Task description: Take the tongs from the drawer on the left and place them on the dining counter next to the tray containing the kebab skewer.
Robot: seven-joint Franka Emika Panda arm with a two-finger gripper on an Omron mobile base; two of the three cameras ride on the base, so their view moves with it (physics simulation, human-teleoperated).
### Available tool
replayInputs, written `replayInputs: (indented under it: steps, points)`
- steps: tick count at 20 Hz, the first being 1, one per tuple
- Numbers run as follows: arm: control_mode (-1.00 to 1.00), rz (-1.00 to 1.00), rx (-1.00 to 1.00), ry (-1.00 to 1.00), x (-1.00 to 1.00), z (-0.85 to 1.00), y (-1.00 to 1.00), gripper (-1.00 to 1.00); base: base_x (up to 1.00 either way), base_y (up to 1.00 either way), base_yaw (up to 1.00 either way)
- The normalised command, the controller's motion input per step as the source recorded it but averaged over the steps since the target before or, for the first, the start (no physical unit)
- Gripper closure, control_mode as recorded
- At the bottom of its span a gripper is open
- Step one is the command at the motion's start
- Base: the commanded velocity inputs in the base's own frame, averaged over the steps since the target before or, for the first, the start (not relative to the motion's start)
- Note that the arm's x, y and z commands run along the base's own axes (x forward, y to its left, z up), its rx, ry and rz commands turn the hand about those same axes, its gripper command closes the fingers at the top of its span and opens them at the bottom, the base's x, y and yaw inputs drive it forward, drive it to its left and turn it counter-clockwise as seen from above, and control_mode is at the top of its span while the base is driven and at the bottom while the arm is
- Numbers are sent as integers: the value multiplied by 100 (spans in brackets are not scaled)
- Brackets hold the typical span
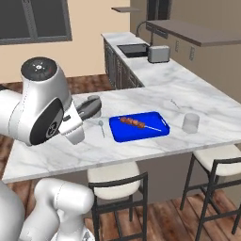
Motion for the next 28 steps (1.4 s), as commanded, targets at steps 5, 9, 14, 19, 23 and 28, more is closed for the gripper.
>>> replayInputs:
  steps: [5,9,14,19,23,28]
  points:
    - [100,0,0,0,0,0,0,100,90,12,0]
    - [100,0,0,0,0,0,0,100,100,6,6]
    - [-100,6,3,1,40,-1,-6,100,60,0,9]
    - [-100,8,5,15,100,-1,-17,100,0,0,0]
    - [-100,16,3,23,100,-16,-5,100,0,0,0]
    - [-100,34,-9,29,91,-59,1,100,0,0,0]
